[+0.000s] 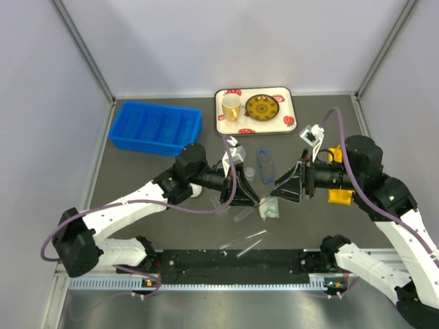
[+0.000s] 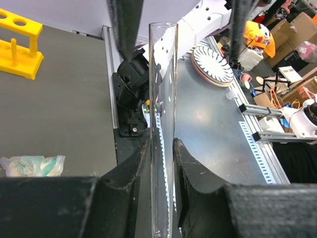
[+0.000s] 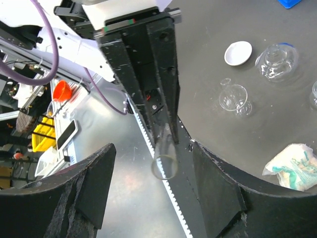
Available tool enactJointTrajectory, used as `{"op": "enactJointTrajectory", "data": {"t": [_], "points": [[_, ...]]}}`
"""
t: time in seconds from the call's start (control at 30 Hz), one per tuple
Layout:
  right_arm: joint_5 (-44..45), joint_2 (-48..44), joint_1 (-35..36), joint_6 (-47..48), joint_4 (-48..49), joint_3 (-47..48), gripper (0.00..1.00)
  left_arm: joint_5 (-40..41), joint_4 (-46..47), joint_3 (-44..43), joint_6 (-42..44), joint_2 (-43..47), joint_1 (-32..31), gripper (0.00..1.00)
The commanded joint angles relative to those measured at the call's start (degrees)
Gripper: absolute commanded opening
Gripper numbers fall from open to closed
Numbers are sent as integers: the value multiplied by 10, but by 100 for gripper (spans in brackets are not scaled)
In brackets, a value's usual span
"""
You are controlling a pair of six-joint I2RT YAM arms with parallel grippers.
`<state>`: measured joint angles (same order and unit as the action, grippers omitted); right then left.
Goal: Organize the chemistry lab equipment
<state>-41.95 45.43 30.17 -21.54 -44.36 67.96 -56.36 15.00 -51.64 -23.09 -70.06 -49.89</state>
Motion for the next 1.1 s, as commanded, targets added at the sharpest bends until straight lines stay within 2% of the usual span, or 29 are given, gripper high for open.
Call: {"op": "enactJointTrajectory", "data": {"t": [0.0, 0.17, 0.5, 0.63, 0.87, 1.07], "points": [[-18, -10, 6, -6, 10, 9, 65, -22, 49, -16, -13, -16, 5, 0], [-23, -9, 7, -9, 16, 6, 54, -23, 64, -18, -23, -24, 5, 0], [-24, -11, 7, -9, 23, -22, 53, -30, 71, -20, -29, -21, 14, 0], [-23, -16, 6, -10, 26, -33, 49, -31, 71, -21, -30, -17, 18, 0], [-21, -16, 7, -10, 28, -32, 34, -33, 75, -18, -35, -22, 18, 0], [-18, -12, 7, -12, 31, -30, 33, -38, 78, -15, -38, -24, 18, 0]]}}
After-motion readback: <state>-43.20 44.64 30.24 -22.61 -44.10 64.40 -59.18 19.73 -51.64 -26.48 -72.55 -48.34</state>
